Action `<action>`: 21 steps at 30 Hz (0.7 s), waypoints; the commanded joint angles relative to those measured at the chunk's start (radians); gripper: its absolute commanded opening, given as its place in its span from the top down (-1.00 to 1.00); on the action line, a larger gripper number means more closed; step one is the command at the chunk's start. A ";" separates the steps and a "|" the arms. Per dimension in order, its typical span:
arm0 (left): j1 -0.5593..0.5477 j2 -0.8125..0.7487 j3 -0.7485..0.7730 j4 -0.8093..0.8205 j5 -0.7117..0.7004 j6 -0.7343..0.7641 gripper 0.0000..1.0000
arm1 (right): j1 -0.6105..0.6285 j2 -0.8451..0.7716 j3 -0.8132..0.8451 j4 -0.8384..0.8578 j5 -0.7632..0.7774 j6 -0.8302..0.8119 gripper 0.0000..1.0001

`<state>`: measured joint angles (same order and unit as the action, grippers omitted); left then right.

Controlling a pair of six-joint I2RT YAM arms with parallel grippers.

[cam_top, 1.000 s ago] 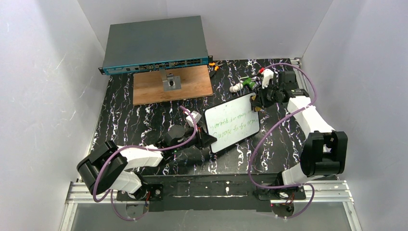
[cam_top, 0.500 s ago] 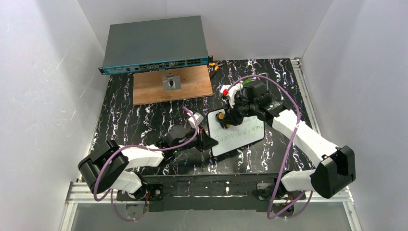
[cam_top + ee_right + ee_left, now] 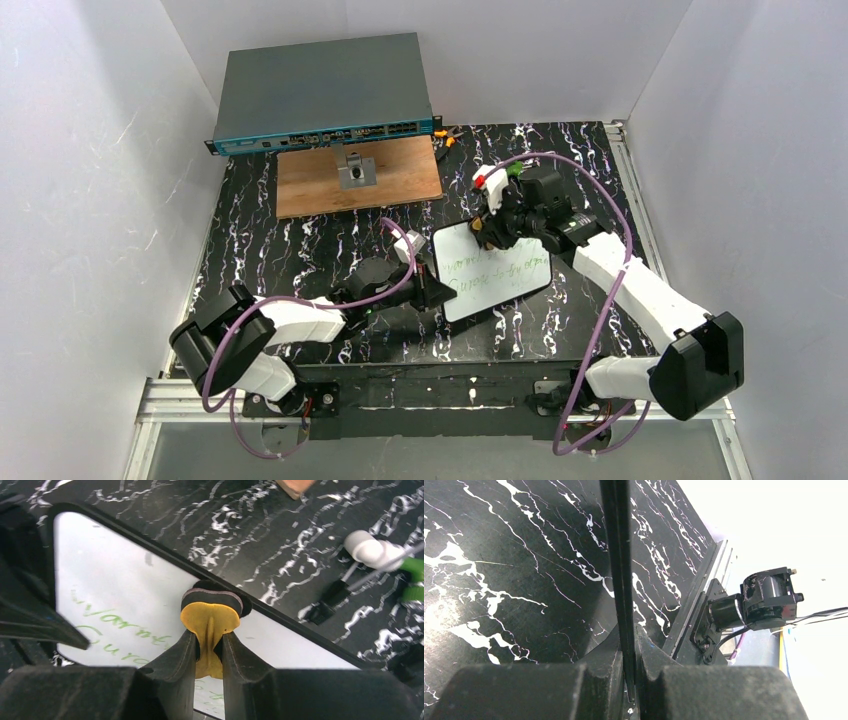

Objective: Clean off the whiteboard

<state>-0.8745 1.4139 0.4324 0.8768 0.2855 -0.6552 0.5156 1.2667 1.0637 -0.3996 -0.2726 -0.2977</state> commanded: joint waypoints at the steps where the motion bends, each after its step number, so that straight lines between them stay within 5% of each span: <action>1: -0.018 -0.004 0.047 0.072 0.087 0.047 1.00 | 0.065 0.005 0.034 -0.015 -0.136 -0.025 0.97; 5: -0.018 0.004 0.050 0.074 0.085 0.043 1.00 | 0.094 0.007 0.050 -0.048 -0.227 -0.037 0.97; 9: -0.018 0.001 0.050 0.071 0.082 0.047 1.00 | 0.077 -0.006 -0.013 -0.018 -0.137 -0.056 0.97; 16: -0.018 -0.089 -0.010 0.034 0.005 0.099 1.00 | -0.228 -0.091 -0.161 0.032 -0.178 -0.054 0.97; 21: -0.018 -0.108 -0.014 0.023 0.009 0.119 1.00 | -0.333 -0.065 -0.198 0.018 -0.103 -0.111 0.97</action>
<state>-0.8806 1.3613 0.4156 0.8478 0.2783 -0.6018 0.2352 1.1919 0.8848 -0.3912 -0.4255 -0.3565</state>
